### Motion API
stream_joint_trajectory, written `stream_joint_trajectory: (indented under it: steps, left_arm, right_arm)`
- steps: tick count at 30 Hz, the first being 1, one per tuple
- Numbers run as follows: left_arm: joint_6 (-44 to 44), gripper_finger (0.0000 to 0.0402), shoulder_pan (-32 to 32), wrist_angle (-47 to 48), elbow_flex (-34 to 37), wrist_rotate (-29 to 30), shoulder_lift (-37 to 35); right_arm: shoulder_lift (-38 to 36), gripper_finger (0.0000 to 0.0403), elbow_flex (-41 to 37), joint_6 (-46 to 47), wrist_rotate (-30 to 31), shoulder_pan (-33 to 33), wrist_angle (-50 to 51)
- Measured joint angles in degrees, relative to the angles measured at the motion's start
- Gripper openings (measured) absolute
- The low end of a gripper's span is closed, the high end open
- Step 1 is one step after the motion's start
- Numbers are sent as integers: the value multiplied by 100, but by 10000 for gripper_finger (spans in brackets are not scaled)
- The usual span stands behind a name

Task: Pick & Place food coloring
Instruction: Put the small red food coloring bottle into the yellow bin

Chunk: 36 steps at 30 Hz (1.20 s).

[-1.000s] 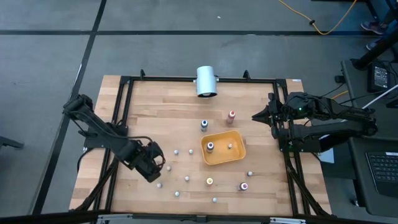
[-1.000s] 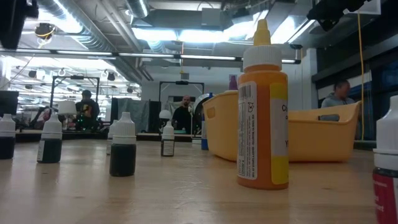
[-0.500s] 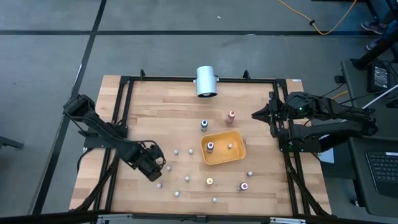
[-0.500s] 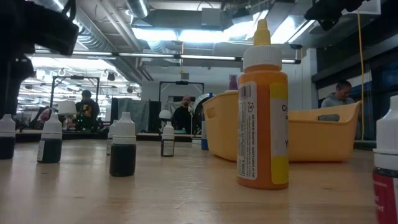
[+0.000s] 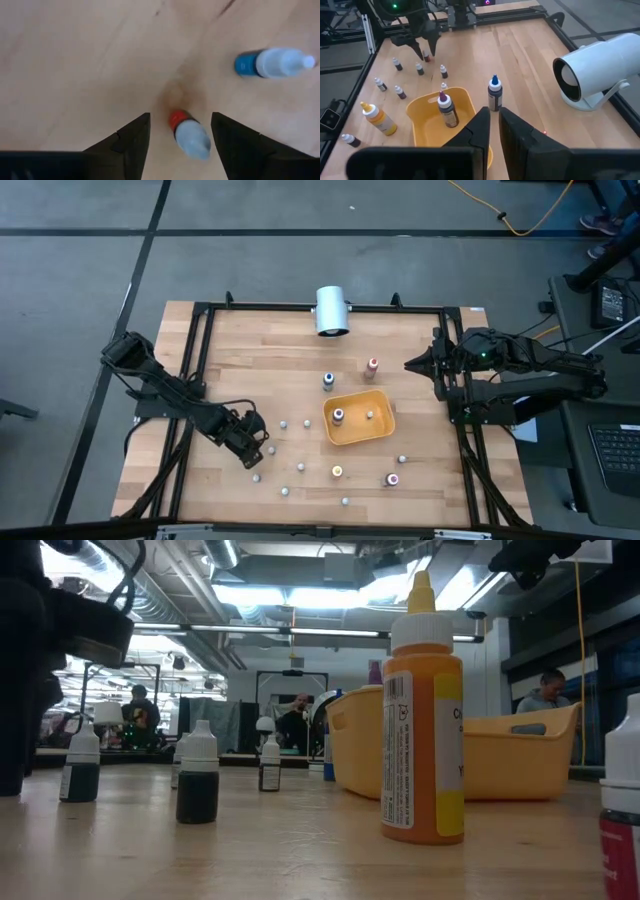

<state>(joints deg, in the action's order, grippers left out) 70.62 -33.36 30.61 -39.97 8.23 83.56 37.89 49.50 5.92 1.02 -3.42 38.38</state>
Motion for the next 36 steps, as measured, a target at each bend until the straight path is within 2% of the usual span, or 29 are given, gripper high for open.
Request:
stream_joint_trajectory:
  steps: [5, 13, 22, 28, 33, 36]
  left_arm:
    - [-47, 162, 54, -20, 71, -90, 1]
    - [-83, 69, 52, -205, 73, -249, -45]
    - [-34, 67, 102, -302, -204, -238, -268]
    - [-544, 67, 488, 514, -1103, -333, -567]
    - [-1255, 67, 995, 1901, -2385, -382, -613]
    - [-1621, 67, 1369, 2410, -3129, -382, -601]
  right_arm:
    - [0, 44, 0, -1, 0, 0, 1]
    - [0, 44, 0, -21, -2, 0, 3]
    - [0, 44, 0, -49, -2, 0, 8]
    - [0, 44, 0, -58, -2, 0, 12]
    - [0, 44, 0, -60, -4, 0, 12]
    - [0, 44, 0, -62, -5, 0, 14]
